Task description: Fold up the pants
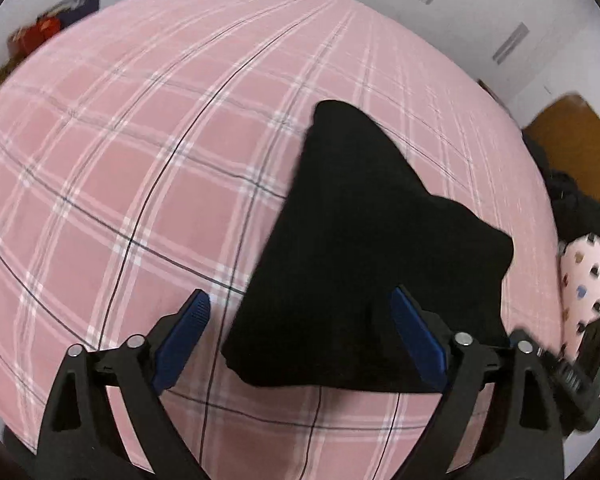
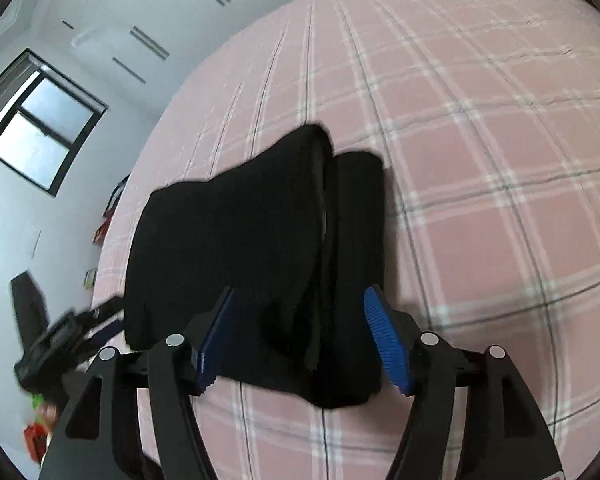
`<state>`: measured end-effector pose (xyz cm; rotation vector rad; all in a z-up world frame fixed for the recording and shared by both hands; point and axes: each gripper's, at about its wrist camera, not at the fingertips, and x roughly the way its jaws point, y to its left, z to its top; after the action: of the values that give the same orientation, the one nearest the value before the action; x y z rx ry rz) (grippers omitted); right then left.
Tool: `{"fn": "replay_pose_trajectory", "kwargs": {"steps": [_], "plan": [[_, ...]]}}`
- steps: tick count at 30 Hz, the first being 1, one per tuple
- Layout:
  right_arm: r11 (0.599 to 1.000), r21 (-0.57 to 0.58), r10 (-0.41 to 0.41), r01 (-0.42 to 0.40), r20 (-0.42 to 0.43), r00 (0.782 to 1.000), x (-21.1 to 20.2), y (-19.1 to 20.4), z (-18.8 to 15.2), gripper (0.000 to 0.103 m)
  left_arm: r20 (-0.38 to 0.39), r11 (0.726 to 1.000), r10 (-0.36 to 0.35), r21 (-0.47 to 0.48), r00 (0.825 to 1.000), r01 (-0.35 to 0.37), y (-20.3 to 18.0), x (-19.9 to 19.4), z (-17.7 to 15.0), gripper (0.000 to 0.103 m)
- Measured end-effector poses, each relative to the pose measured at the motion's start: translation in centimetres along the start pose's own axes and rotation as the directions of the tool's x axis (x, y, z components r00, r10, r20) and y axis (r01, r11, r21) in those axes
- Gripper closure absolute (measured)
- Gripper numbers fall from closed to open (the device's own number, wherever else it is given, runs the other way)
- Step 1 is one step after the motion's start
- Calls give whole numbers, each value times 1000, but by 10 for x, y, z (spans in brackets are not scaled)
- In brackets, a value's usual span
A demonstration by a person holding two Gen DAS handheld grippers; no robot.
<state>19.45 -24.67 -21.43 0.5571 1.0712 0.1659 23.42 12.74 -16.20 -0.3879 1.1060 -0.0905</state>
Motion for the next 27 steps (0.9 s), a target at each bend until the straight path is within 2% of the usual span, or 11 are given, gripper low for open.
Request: {"fn": "replay_pose_trajectory", "kwargs": {"steps": [2, 6, 8, 11, 12, 14, 17, 18, 21, 24, 27], "plan": [[999, 33, -35, 36, -26, 999, 11, -9, -2, 28, -37, 999, -19, -43, 999, 17, 10, 12, 3, 12], [984, 161, 92, -79, -78, 993, 42, -18, -11, 25, -131, 990, -118, -93, 984, 107, 23, 40, -3, 9], [994, 105, 50, -43, -66, 997, 49, -9, -14, 26, -129, 992, -115, -71, 985, 107, 19, 45, -7, 9], [990, 104, 99, -93, -48, 994, 37, 0, -9, 63, -152, 992, -123, 11, 981, 126, 4, 41, -4, 51], [990, 86, 116, -112, -37, 993, 25, 6, -8, 66, -154, 990, -137, 2, 979, 139, 3, 35, -2, 67], [991, 25, 135, -134, -27, 990, 1, 19, -9, 68, -162, 982, -185, 5, 969, 188, -1, 12, -2, 75], [991, -9, 129, -130, -57, 990, -27, 18, -32, 66, -193, 974, -201, 64, 960, 216, -10, -22, -20, 74], [993, -12, 116, -117, -82, 990, -28, 11, -41, 58, -215, 976, -182, 81, 959, 203, -13, -25, -30, 66], [997, 7, -80, 82, -141, 987, -20, -18, -81, 45, -209, 973, 47, 233, 977, 3, -24, -17, -72, 54], [994, 104, -30, 30, -3, 1000, -50, -26, -90, 43, -101, 921, 216, 351, 971, -168, -43, -25, -95, 46], [999, 46, 11, -13, 45, 999, -60, -5, -77, 39, -51, 907, 223, 378, 973, -188, -61, -39, -100, 33]]}}
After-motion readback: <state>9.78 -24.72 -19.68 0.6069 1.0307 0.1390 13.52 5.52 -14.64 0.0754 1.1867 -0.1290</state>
